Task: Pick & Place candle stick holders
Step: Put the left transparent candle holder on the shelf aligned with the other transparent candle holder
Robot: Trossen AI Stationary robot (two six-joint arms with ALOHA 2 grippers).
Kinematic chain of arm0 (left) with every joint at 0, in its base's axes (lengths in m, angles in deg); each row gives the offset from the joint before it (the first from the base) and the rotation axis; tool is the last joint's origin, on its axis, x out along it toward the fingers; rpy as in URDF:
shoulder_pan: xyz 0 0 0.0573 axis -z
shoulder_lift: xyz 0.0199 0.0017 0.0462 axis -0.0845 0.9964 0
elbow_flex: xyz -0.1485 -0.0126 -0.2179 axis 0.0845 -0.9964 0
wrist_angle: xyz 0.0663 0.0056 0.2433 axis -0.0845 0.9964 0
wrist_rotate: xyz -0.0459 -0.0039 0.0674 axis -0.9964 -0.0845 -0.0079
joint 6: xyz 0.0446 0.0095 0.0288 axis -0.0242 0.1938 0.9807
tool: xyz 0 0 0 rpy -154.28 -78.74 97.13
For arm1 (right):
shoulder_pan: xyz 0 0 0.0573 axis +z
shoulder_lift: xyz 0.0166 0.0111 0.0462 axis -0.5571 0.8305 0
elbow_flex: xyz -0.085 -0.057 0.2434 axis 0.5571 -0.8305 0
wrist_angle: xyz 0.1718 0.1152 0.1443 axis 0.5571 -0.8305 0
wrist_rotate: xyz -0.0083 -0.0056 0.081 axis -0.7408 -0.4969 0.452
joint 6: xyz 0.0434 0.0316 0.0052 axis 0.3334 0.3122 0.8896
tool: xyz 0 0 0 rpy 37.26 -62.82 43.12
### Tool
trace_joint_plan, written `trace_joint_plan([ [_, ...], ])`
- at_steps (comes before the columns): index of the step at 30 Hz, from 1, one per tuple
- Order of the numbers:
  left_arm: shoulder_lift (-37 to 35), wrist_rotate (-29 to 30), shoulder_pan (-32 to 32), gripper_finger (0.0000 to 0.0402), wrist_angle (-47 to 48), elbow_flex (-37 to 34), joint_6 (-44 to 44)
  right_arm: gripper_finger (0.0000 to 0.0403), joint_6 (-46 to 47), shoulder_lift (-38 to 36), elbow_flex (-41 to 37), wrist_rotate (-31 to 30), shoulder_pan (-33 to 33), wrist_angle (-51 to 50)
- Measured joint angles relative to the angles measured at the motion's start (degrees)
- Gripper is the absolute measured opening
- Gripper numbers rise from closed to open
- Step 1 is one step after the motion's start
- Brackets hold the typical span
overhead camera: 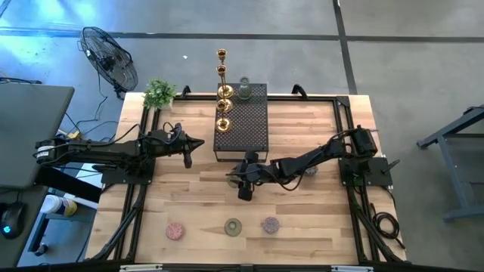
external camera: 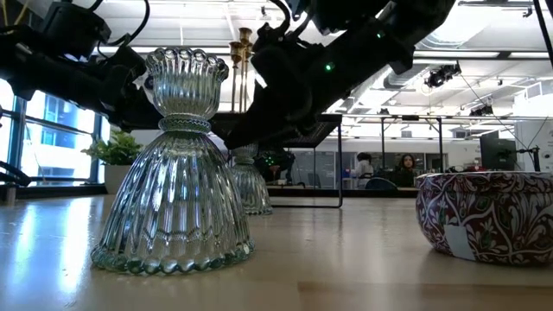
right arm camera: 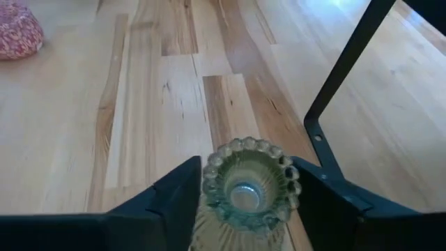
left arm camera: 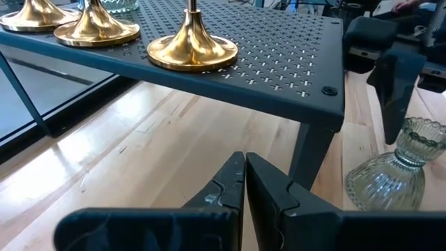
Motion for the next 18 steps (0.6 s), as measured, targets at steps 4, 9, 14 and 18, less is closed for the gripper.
trace_joint_plan([
  [4,0.00,0.00,0.00,0.0010,0.00,0.00,0.00,0.0161,0.00,0.00,0.00,0.02,0.00,0.02],
  [9,0.00,0.00,0.00,0.0010,0.00,0.00,0.00,0.0161,-0.24,-0.71,0.00,-0.12,0.00,-0.04],
  [14,0.00,0.00,-0.01,0.0010,-0.06,0.00,0.00,0.0174,-0.70,-3.79,0.00,0.15,0.52,-2.50],
  [18,-0.02,0.00,0.00,0.0010,0.00,0.00,0.00,0.0165,-1.24,-7.30,0.00,0.35,1.81,-5.16],
])
